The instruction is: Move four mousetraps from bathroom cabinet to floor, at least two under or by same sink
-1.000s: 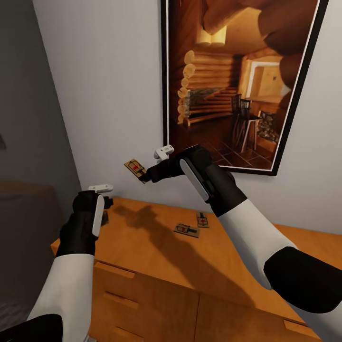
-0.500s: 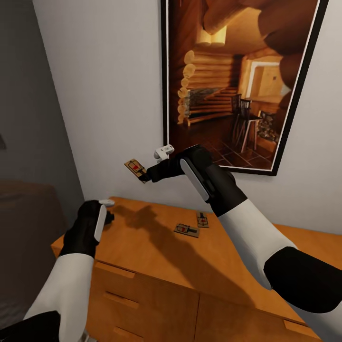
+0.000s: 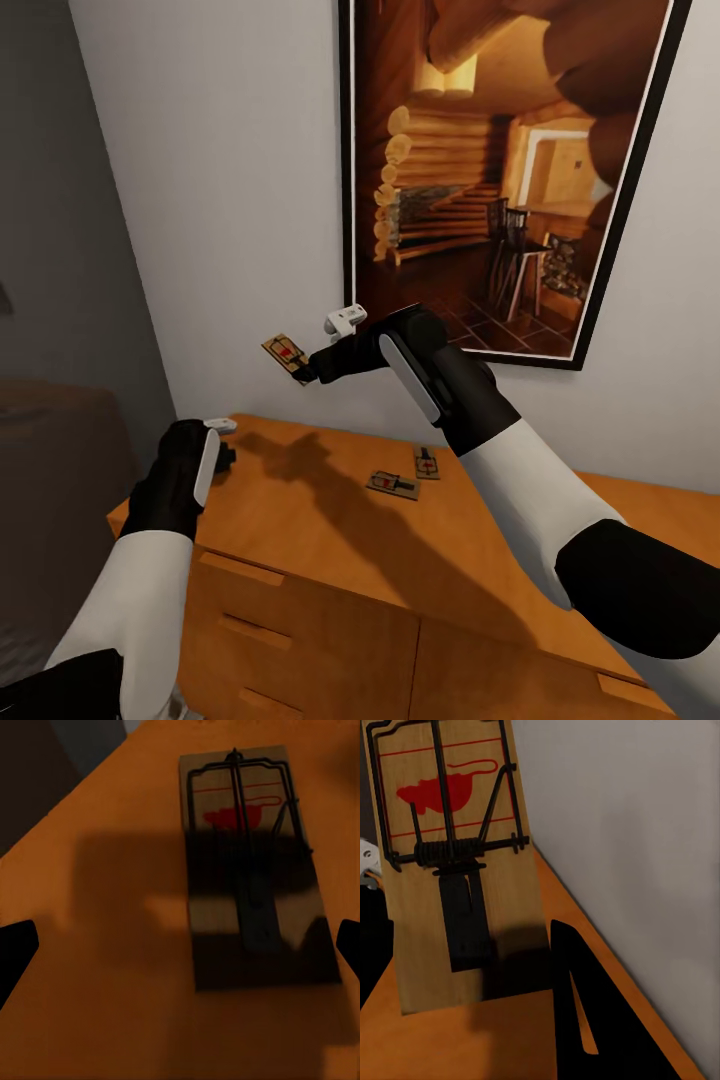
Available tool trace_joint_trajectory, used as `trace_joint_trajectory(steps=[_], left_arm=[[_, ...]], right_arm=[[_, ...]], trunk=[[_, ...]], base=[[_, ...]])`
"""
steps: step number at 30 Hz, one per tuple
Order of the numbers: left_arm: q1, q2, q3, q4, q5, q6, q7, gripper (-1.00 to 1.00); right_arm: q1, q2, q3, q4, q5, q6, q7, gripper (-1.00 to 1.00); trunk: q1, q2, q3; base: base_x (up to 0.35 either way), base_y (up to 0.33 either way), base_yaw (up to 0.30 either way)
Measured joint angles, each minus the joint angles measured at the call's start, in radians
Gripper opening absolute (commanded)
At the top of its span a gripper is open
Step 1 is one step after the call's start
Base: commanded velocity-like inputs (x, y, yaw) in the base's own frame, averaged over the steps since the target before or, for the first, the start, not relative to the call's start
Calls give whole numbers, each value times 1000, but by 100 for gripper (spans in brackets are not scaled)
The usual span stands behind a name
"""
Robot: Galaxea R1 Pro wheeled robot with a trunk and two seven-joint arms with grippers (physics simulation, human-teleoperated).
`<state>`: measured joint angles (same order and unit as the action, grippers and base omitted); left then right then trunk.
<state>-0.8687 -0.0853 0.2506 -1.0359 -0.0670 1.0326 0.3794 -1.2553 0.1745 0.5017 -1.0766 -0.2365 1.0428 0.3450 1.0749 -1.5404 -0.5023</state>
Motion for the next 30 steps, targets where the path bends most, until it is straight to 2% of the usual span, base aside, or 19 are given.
trace_joint_trajectory(steps=[8,22,30], left_arm=[[0,-7,1,-32,2,0,0,100],[0,-33,2,-42,4,0,0,100],[0,-39,2,-43,3,1,0,100]], right_arm=[[0,0,0,0,0,0,0,-100],[0,0,0,0,0,0,0,-100],[0,0,0,2,0,0,0,-100]], trunk=[[0,0,0],[0,0,0],[0,0,0]], base=[[0,0,0],[0,0,0],[0,0,0]])
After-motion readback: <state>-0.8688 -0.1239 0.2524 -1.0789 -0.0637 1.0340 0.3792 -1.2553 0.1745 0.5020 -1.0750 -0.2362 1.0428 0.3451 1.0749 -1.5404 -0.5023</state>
